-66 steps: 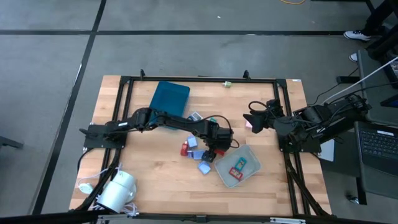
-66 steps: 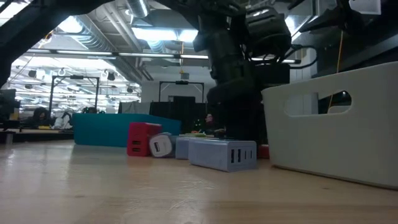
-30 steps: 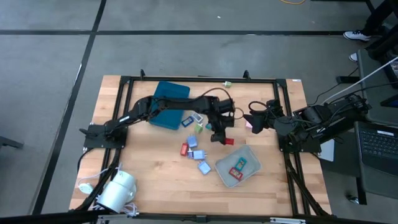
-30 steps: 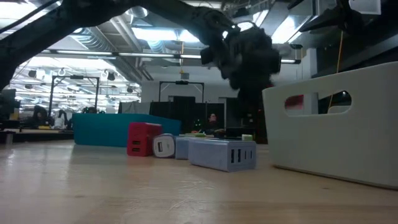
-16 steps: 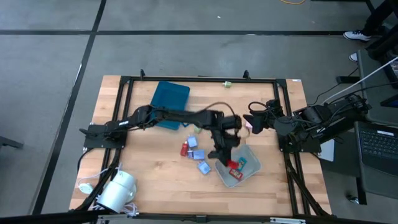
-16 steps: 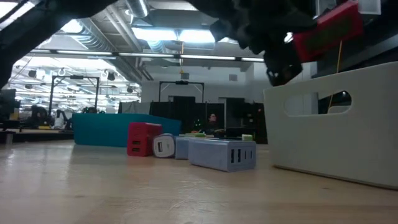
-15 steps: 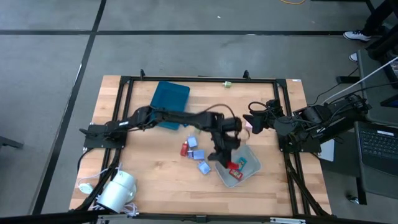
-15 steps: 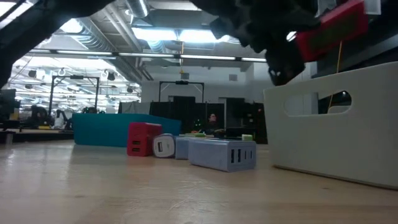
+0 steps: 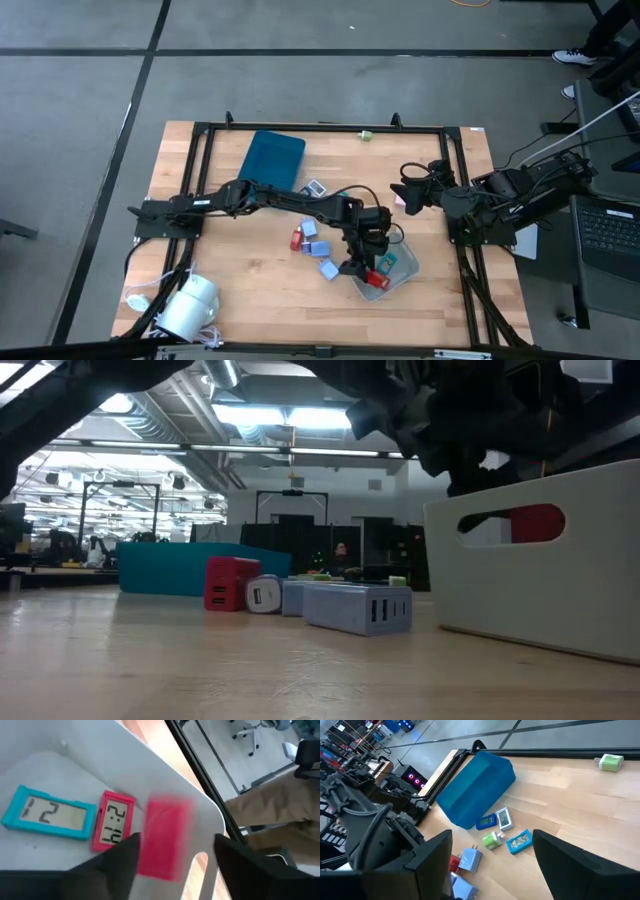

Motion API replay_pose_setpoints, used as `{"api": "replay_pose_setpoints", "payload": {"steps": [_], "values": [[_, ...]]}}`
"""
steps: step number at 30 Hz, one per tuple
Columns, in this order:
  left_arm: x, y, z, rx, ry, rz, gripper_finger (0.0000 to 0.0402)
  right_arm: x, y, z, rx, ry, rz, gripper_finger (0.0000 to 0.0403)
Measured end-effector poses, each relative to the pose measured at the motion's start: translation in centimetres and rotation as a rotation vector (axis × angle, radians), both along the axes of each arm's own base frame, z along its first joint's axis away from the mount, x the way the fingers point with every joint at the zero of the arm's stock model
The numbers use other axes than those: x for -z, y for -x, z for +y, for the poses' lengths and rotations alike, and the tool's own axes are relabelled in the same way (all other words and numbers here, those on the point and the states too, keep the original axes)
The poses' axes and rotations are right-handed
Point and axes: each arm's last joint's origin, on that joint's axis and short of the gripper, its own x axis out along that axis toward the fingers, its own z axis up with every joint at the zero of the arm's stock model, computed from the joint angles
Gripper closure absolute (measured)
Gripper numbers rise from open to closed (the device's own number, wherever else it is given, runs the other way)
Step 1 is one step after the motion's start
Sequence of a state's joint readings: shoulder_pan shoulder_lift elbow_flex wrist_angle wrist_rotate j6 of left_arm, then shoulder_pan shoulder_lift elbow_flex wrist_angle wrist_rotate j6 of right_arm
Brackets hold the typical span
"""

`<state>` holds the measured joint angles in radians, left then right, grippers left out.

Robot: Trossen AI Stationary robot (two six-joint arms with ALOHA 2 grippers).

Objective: Pick & Place Office items
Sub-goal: Put the red digital clock into the gray bin, then put the light blue digital clock into the gray bin

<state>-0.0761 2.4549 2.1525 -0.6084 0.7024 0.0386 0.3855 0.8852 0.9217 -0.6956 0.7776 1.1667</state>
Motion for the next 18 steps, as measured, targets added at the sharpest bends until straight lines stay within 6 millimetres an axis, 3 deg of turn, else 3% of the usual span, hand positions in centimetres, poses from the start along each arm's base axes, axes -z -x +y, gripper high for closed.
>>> {"api": "replay_pose_setpoints", "payload": {"steps": [4, 10, 14, 18], "values": [[-0.1, 0.0, 0.0, -0.006, 0.004, -0.001, 0.0102, 0.0, 0.0, 0.0, 0.000, 0.000, 0.000, 0.0122], [-0.7, 0.1, 0.8, -0.013, 0.033, 0.009, 0.0114, 0.0, 0.0, 0.0, 0.000, 0.000, -0.001, 0.0122], [-2.1, 0.3, 3.2, -0.087, -0.010, -0.002, 0.0132, 0.0, 0.0, 0.0, -0.001, 0.001, -0.002, 0.0122], [-2.3, 1.0, 6.4, -0.208, -0.187, 0.039, 0.0137, -0.1, -0.1, 0.0, -0.007, 0.009, -0.004, 0.0122]]}}
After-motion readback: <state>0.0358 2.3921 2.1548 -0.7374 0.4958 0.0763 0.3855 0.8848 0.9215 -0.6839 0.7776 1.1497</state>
